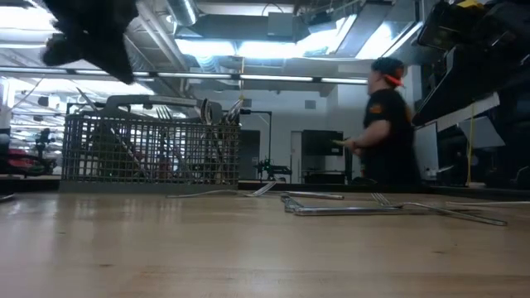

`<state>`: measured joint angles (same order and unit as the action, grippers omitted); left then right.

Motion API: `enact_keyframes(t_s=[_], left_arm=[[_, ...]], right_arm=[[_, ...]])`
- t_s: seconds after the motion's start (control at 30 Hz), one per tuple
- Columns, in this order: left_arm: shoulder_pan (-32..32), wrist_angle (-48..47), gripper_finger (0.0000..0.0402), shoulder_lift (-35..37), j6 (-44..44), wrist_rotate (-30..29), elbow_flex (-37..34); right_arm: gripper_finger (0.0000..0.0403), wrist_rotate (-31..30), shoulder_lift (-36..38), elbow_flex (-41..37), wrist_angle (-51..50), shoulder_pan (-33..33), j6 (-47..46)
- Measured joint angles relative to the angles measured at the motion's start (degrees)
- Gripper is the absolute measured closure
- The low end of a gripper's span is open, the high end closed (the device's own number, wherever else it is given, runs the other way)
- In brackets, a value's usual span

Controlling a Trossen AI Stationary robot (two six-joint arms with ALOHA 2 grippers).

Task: Sort silverware
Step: Put the silver table knife into the silverware rack

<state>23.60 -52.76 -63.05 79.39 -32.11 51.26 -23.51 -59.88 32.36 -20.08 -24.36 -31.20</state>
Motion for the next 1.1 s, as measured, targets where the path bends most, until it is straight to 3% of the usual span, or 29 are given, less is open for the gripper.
enact_keyframes(t_s=[0.13,0.3,0.53,0.77,0.9,1.1], left_arm=[[2.45,-0.62,0.0398,-0.35,11.49,19.08,0.7],[5.3,-3.43,0.04,-2.13,18.14,31.79,0.68],[7.97,-3.75,0.0382,-4.3,23.01,33.04,0.6],[8.06,-3.74,0.0316,-4.5,30.67,36.24,-2.85],[8.06,-3.7,0.0285,-4.5,41.29,36.47,-6.46],[8.04,-1.92,0.0277,-4.52,52.3,36.4,-10.97]], right_arm=[[0.0251,0.0,0.0,0.0,0.0,0.0,0.02],[0.0251,0.08,0.0,0.0,-0.03,0.0,0.04],[0.0251,0.39,0.0,0.0,-0.24,0.0,0.04],[0.0251,0.63,0.0,0.0,-0.34,0.0,0.17],[0.0251,0.64,0.0,0.0,-0.74,-0.04,0.17],[0.0251,0.65,0.0,0.0,-0.8,-0.04,0.17]])
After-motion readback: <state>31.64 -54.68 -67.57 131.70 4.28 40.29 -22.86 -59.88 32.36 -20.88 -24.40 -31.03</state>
